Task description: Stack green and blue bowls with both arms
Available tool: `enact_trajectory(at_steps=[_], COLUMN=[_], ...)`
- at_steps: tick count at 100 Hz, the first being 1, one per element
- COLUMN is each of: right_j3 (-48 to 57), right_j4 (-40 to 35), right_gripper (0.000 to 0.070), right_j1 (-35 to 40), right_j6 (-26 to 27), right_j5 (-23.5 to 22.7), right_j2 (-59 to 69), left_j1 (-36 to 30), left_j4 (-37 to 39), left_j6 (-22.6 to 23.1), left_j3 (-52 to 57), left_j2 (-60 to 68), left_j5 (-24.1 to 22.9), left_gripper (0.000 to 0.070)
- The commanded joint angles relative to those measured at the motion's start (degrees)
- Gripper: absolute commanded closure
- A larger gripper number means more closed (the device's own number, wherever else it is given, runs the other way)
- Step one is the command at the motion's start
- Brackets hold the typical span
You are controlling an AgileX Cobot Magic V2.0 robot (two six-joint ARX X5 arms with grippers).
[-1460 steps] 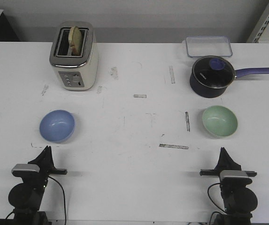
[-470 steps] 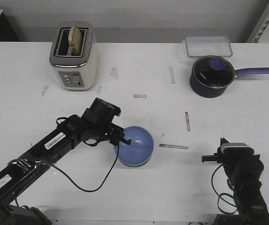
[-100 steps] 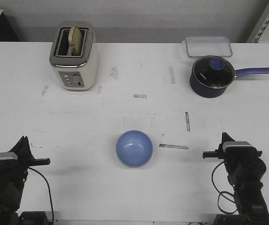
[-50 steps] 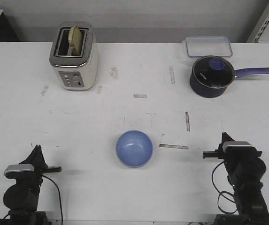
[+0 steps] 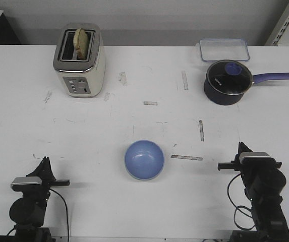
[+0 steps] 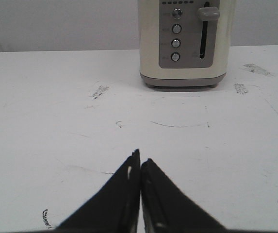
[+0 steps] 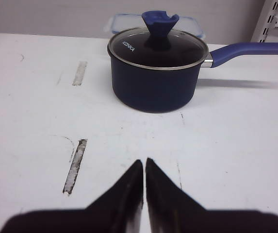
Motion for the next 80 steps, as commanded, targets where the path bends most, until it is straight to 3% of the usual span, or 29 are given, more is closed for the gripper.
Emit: enact_trajectory(at_steps=[1,62,80], right_j3=[0.5,0.5,-5.9], right_j4=[0.6,0.1,8.0], right_gripper=[0.0699,0.0699,0.0699], right_j1=[0.1,-0.1,-0.1], right_j6=[0.1,0.1,-0.4], right_j5=[0.0,0.0,0.3], right_j2=[0.2,-1.8,-8.2], left_j1=[0.0,0.0,0.0], left_j4=[0.9,1.0,0.9], left_j6=[0.1,0.1,0.1], left_j3=[-1.2,-1.2,-1.2], left_j2=[-0.1,-0.1,-0.1], left_j5=[0.2,0.2,0.2], left_gripper=[0.0698,0.0698,0.0698])
